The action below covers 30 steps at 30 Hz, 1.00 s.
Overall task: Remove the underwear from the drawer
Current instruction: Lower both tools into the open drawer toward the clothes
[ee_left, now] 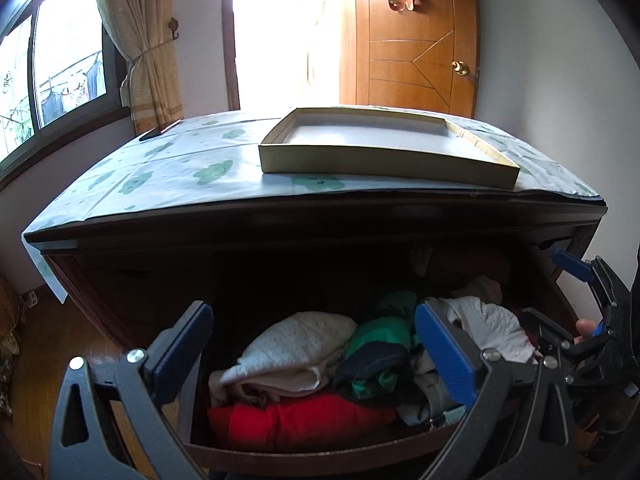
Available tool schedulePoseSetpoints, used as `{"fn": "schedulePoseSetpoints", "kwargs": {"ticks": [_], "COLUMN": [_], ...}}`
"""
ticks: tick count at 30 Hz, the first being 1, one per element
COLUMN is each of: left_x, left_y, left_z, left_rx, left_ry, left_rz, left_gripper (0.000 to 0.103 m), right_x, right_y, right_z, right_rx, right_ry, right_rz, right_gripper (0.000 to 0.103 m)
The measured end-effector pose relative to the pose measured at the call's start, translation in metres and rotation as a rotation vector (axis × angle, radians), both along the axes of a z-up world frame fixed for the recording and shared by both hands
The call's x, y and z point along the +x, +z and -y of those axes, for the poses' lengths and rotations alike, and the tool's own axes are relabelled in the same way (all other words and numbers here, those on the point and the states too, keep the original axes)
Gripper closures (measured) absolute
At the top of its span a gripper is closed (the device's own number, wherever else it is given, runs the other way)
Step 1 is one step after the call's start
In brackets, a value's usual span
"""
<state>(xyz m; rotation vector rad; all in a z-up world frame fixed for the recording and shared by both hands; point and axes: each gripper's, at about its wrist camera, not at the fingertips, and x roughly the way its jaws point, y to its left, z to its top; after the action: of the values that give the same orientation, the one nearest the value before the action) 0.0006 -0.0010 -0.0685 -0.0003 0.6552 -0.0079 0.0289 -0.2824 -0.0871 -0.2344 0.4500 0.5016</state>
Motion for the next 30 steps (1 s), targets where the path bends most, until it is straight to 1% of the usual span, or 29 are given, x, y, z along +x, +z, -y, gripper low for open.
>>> {"fn": "schedulePoseSetpoints", "kwargs": {"ticks": [3, 11, 14, 22, 24, 26, 30], "left_x": [0.0, -0.001, -0.001, 0.001, 0.002, 0.004, 0.007], "left_y": [0.0, -0.004, -0.004, -0.005, -0.006, -0.009, -0.015], "left_z": [0.0, 0.004, 0.004, 0.002, 0.002, 0.004, 0.008], "left_rx": [0.001, 0.008, 0.008, 0.006, 0.002, 0.001, 0.012], "left_ry": [-0.001, -0.025, -0.031, -0.042, -0.05, -0.061, -0.08], "left_rz": [-0.002, -0.023, -0.028, -0.036, -0.045, -0.057, -0.082], "left_gripper": [0.0, 0.0, 0.0, 0.0, 0.0, 0.0, 0.0], "right_x": [0.0, 0.005, 0.006, 0.014, 0.014, 0.018, 0.026], "right_y": [0.0, -0.002, -0.003, -0.002, -0.004, -0.005, -0.006], "right_z": [0.001, -0.007, -0.008, -0.005, -0.008, -0.01, -0.007], "right_rx": [0.008, -0.053, -0.072, -0.077, -0.103, -0.119, -0.115], "right_ry": [0.005, -0.011, 0.002, 0.012, 0.011, 0.009, 0.011], "right_rz": [-0.039, -0.088, -0.111, -0.216, -0.206, -0.219, -0.256], "right_gripper": [0.001, 0.001, 0.001, 0.001, 0.001, 0.001, 0.001]}}
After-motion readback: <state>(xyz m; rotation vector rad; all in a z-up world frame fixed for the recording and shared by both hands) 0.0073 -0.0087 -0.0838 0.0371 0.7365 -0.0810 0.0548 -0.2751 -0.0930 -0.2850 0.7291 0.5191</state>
